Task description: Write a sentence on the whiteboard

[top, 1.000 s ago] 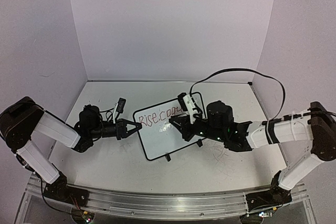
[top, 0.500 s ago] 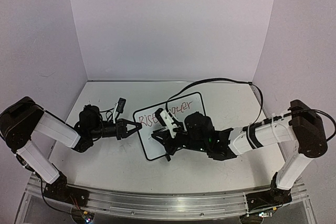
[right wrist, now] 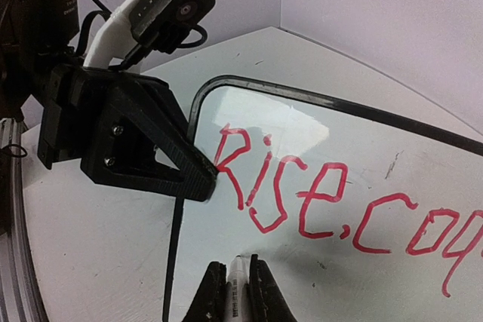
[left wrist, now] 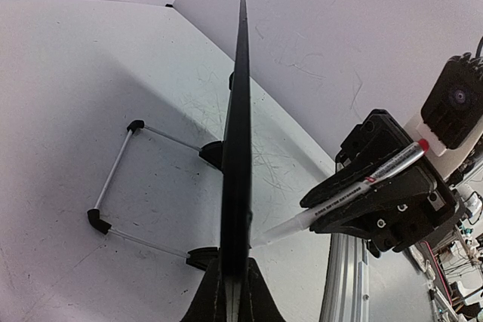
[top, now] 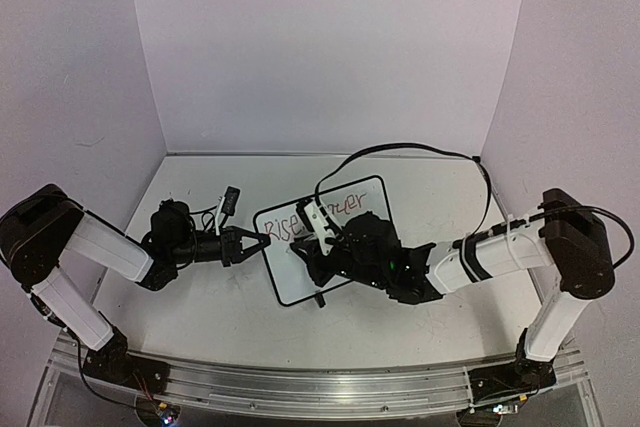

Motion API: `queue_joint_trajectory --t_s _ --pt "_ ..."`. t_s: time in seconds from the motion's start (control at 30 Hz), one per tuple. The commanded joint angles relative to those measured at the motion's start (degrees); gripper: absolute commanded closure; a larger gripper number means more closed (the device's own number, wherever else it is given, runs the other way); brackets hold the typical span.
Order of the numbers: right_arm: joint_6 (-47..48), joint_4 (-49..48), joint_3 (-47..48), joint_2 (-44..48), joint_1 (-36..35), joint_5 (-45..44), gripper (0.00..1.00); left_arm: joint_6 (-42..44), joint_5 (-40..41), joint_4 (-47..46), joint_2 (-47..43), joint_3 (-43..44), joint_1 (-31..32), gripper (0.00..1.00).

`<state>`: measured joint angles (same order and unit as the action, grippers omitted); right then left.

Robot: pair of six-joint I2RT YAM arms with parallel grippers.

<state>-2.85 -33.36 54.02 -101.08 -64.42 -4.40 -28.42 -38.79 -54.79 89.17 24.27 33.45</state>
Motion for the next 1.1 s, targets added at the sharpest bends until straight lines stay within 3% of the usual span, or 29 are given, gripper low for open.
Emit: queue_joint_trajectory --t_s 0.0,1.07 --pt "-0.2 -1.81 2.63 -1.23 -0.17 -2.43 1.0 1.27 1.59 4.51 0.37 0.98 0.03 1.0" --pt "-0.87 0.24 2.74 -2.62 -0.39 0.08 1.0 1.62 1.51 4.96 0.35 1.31 0.02 1.0"
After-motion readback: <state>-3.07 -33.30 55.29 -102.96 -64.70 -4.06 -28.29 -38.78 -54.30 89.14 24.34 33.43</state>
